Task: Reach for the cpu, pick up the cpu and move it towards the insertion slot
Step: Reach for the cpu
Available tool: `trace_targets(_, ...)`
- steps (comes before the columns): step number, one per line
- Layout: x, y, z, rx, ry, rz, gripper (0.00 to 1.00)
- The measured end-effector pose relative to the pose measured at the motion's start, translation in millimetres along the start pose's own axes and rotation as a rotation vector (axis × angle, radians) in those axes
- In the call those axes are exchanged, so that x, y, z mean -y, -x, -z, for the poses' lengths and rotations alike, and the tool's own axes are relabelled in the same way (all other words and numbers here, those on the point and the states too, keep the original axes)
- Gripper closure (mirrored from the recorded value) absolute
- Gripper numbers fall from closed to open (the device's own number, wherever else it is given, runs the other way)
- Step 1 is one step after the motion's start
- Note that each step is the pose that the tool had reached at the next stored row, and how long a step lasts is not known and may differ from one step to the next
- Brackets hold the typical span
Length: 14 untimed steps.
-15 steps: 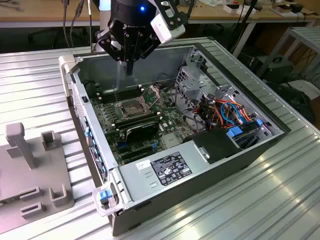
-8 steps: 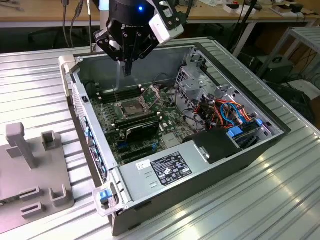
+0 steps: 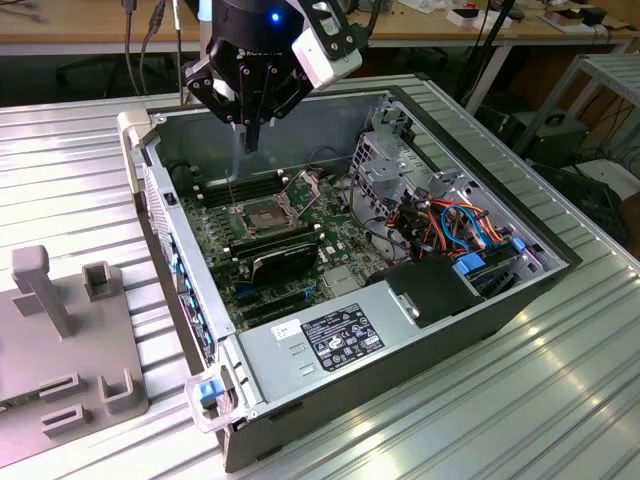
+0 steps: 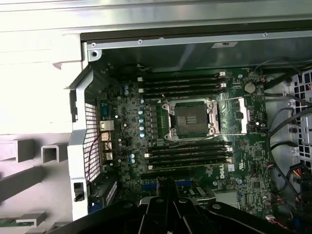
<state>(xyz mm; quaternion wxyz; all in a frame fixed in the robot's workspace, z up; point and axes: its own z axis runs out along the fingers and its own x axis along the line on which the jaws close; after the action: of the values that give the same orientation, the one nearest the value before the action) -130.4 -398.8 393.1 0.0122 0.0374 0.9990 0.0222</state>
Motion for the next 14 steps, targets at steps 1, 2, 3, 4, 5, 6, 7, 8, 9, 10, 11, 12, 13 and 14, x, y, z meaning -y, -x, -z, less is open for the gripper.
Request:
trace_targets(1, 0.0, -0.8, 0.0, -0.0004, 0.0000, 0.000, 0.89)
trace_targets(2, 0.1, -1.4, 0.0, -0.0006, 0.0000, 0.000, 0.89)
trace_targets(3, 0.2, -2.1, 0.0, -0.0009, 0.0000, 0.000, 0.89)
trace_targets(4, 0.2, -2.8, 0.0, -0.0009, 0.0000, 0.000, 0.89)
trace_targets(5, 0.3, -3.5, -0.1, -0.0010, 0.0001, 0.000, 0.89)
trace_targets(6, 0.3, -3.8, 0.0, -0.0012, 0.0001, 0.000, 0.89)
trace_targets(7, 0.3, -4.3, -0.1, -0.0014, 0.0002, 0.000, 0.89)
trace_targets(8, 0.3, -4.6, 0.0, -0.0015, 0.0001, 0.000, 0.89)
trace_targets(9, 0.4, -5.2, -0.1, -0.0020, 0.0004, 0.000, 0.89)
trace_targets(10, 0.4, -5.5, -0.1, -0.0022, 0.0005, 0.000, 0.89)
trace_targets(11, 0.4, -5.6, -0.2, -0.0024, 0.0006, 0.000, 0.89)
trace_targets(12, 0.5, -6.0, -0.2, -0.0029, 0.0007, 0.000, 0.89)
trace_targets(13, 0.5, -6.2, -0.2, -0.0031, 0.0007, 0.000, 0.89)
trace_targets(14, 0.5, -6.5, -0.2, -0.0032, 0.0008, 0.000, 0.89)
